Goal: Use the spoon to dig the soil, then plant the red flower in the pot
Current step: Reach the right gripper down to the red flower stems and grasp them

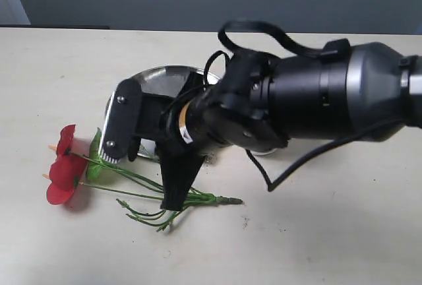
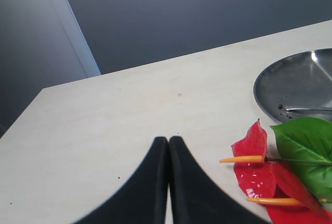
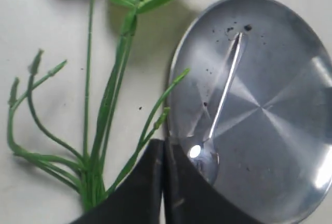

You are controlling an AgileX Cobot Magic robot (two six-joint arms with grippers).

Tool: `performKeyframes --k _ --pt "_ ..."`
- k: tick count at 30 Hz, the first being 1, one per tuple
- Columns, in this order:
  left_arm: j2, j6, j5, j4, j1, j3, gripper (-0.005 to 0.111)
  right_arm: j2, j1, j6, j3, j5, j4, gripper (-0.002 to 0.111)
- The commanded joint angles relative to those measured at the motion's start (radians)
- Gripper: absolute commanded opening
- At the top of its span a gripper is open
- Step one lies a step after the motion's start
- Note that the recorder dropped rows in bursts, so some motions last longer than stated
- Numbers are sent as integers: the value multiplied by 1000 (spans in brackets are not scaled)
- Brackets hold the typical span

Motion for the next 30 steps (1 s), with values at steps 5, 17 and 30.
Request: performKeyframes --k 5,17,30 --pt "-4 -5 -11 -3 1 0 0 44 4 -424 -276 348 523 -1" --pt "-4 -5 -11 -3 1 0 0 231 4 -487 -340 308 558 48" --pt "-4 -5 -11 -3 1 0 0 451 -8 -225 -667 570 393 47"
